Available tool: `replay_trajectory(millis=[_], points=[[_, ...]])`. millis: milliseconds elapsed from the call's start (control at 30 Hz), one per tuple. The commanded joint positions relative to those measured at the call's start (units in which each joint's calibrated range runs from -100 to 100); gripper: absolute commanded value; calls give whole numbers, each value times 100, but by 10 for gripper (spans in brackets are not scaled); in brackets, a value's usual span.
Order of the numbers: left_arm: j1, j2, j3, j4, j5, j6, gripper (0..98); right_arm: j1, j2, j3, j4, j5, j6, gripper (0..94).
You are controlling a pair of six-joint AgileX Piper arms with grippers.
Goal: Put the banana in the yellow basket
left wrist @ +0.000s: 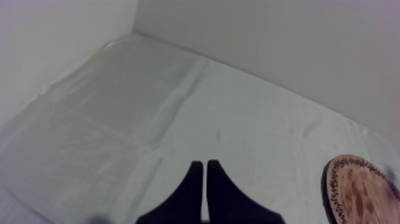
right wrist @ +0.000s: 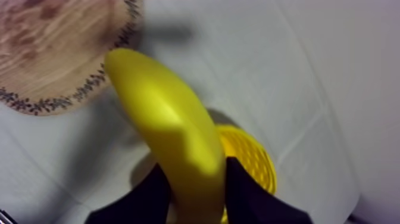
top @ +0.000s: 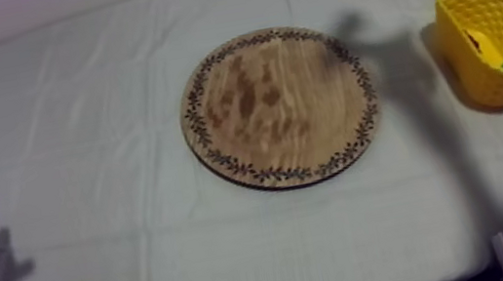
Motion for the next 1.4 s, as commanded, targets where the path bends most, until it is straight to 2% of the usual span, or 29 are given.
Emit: replay_trajectory(millis=[0, 233, 400, 667, 1200, 1367], points=[[-2, 2, -2, -1, -1, 0, 1, 437, -18, 18, 17, -27, -22, 240], [-2, 2, -2, -1, -1, 0, 1, 1112, -117, 22, 60, -5, 7, 246], [-2, 2, -2, -1, -1, 0, 1, 1383, -154, 83, 111, -4, 58, 247], [-2, 2, -2, -1, -1, 0, 1, 1446, 104, 242, 102, -67, 58, 245], [-2, 2, -2, -1, -1, 0, 1, 1523, 1564, 843, 189, -753, -323, 250], [-2, 2, -2, -1, -1, 0, 1, 1549, 1852, 1039, 264, -1008, -462, 326]])
